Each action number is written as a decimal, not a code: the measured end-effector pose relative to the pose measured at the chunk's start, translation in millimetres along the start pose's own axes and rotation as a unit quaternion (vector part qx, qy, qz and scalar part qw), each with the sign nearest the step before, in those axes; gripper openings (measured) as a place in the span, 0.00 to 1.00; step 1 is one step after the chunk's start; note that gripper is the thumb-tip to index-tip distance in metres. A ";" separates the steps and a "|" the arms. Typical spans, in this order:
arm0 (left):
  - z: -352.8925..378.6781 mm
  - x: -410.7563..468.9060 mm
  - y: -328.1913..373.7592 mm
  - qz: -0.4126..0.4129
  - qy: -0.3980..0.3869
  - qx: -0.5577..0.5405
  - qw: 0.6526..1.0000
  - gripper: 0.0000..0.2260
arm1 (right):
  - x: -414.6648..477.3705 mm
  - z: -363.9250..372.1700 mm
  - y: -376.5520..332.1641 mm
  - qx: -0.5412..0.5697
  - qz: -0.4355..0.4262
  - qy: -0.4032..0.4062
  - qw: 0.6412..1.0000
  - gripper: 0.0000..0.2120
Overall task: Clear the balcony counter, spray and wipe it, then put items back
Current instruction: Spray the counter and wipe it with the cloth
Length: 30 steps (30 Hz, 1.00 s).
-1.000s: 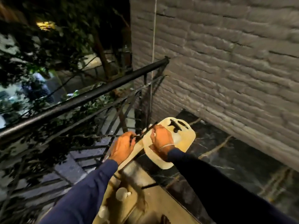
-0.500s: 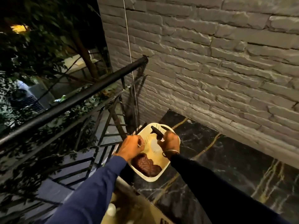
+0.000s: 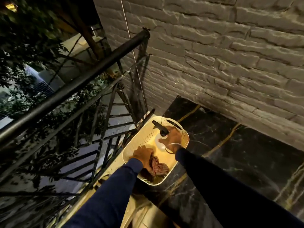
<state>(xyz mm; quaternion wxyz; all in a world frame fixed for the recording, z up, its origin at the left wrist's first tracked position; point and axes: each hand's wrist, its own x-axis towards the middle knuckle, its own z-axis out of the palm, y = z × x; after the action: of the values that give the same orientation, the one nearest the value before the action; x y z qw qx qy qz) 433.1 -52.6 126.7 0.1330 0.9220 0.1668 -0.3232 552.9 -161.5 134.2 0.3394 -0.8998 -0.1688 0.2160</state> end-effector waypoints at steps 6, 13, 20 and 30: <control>12.3 12.6 12.3 -0.029 -0.013 0.063 0.998 0.25 | 13.4 2.7 -0.5 0.030 0.000 -0.041 0.999 0.23; 14.4 10.4 7.3 -0.018 0.012 0.087 0.996 0.40 | 21.2 1.1 10.0 -0.012 -0.049 -0.077 0.996 0.20; 6.4 -3.7 -7.8 -0.023 0.157 -0.009 0.987 0.31 | 21.7 14.6 -8.6 0.015 -0.075 -0.065 0.995 0.17; -21.5 -26.9 -6.6 -0.027 0.172 -0.222 0.959 0.28 | -1.3 -13.5 -29.7 0.212 -0.109 0.053 0.970 0.18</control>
<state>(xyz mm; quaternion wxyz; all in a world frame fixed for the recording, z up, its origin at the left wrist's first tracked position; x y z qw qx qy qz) 422.5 -45.0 159.3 0.2951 0.9061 0.2794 -0.1179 553.9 -148.2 163.9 0.5525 -0.7934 -0.1983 0.1607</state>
